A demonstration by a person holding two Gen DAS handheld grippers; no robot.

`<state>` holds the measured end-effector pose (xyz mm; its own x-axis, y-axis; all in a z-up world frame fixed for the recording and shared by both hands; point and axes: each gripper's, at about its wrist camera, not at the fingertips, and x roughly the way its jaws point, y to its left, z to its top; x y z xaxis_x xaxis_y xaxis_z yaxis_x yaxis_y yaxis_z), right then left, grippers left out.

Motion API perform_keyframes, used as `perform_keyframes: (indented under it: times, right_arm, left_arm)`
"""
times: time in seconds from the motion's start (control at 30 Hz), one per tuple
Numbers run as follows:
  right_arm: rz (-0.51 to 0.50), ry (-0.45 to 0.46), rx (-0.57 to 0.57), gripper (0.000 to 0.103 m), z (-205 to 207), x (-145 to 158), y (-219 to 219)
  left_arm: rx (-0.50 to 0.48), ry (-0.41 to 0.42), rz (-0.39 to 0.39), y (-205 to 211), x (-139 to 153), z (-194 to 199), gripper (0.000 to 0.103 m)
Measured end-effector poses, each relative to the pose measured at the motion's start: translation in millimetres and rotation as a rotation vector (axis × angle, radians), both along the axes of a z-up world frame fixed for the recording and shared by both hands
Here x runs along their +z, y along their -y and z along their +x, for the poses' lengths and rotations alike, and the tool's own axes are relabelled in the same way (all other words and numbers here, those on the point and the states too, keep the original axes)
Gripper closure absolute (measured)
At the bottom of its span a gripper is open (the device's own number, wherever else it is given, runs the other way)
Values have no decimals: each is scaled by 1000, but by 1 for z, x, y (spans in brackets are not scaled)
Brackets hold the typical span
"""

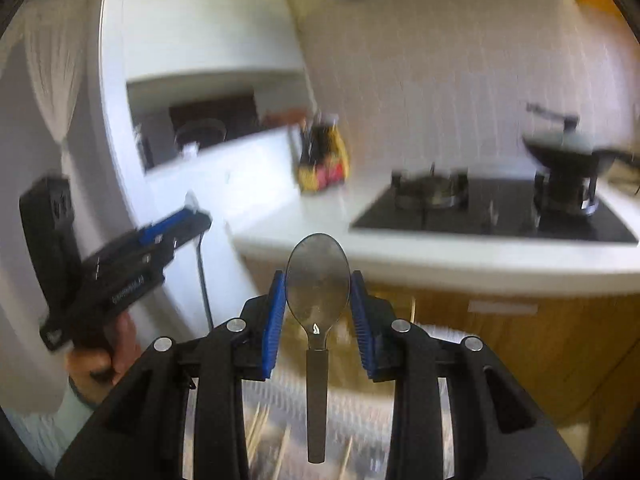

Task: Organize utensils
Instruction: 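Carry the clear spoon and metal spoon with both tools over the basket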

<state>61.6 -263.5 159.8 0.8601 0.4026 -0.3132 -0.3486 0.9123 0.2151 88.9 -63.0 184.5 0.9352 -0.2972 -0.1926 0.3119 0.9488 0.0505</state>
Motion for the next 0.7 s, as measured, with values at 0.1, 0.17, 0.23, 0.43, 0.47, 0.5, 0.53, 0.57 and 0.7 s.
perform_keyframes:
  times: [0.1,0.17,0.23,0.43,0.47,0.5,0.53,0.57,0.7]
  right_arm:
    - [9,64,-69,74,14,13,-5]
    - [-11,110,-130,74,24,16,-9]
    - [-23,135,-183,74,37,15,-12]
    - [-57,147,-264,74,77,-5,-11]
    - [-64,143,-269,74,81,-9,-11]
    - [-77,139,-283,74,87,-14,-12]
    - [-87,138,-291,74,91,-20,-12]
    - [-94,135,-295,74,94,-25,-12]
    - [-86,123,-303,74,102,-44,-10]
  left_arm:
    - [46,58,-16,-2,5,18,69]
    - [85,88,-22,-3,2,30,69]
    - [97,103,-30,-4,-2,44,69]
    - [160,143,49,11,-32,76,69]
    - [161,143,64,14,-38,79,69]
    - [164,141,75,17,-44,83,69]
    - [166,140,82,18,-48,84,69]
    - [167,136,88,18,-53,86,69]
    - [166,117,88,17,-70,93,69]
